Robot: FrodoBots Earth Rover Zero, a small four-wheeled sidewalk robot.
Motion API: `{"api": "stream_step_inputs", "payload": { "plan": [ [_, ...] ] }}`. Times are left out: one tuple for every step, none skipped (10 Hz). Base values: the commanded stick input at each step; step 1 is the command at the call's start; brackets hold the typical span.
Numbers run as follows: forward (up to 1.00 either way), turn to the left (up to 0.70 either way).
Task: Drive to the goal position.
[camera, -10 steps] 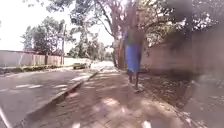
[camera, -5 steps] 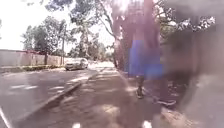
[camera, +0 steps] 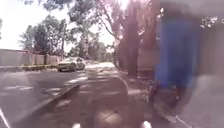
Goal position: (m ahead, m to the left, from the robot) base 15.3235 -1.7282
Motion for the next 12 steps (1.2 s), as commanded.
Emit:
{"api": "stream_step_inputs", "payload": {
  "plan": [
    [0.5, 0.0],
    [0.5, 0.0],
    [0.5, 0.0],
    [0.5, 0.0],
    [0.5, 0.0],
    [0.5, 0.0],
    [0.5, 0.0],
    [0.5, 0.0],
    [0.5, 0.0],
    [0.5, 0.0],
    [0.5, 0.0],
    [0.5, 0.0]
  ]
}}
